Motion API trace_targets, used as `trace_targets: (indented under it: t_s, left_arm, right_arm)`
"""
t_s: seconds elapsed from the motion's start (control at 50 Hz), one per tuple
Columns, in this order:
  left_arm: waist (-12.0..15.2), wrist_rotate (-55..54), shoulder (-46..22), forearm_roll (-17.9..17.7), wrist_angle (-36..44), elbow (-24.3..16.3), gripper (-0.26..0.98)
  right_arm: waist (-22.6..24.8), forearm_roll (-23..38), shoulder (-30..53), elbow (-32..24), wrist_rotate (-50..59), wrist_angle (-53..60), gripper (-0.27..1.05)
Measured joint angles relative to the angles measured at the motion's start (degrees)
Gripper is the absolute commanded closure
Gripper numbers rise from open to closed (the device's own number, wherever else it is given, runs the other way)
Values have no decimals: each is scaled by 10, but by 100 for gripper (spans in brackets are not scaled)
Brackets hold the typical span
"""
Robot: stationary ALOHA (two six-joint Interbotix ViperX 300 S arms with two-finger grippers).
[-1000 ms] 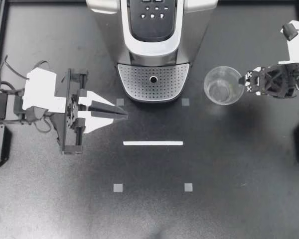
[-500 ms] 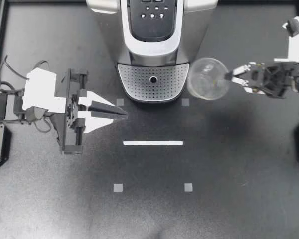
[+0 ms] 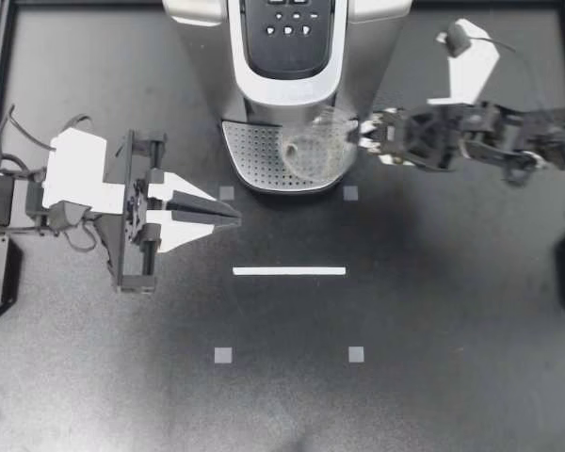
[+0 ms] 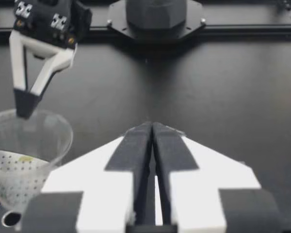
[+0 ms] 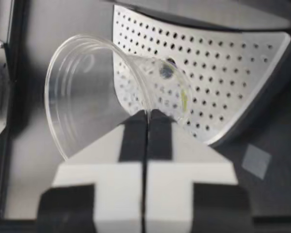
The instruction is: Place the coffee capsule inside the capsule container, then place the cup onto the center of the cup tray, then push the 'Hot Water' and 'Travel Mug' buttons.
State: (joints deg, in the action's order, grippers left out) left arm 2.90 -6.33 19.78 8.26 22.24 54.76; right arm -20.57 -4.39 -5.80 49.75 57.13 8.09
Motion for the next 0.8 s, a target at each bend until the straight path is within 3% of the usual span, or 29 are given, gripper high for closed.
trace_targets:
  t_s: [0.28,0.8]
  left_arm:
    - [0,0,0,0,0,0,60]
    - [0,0,1,0,0,9,60]
  right_arm:
    - [0,0,35,-34,1,0,83]
    - [0,0,43,-37,2,-1,81]
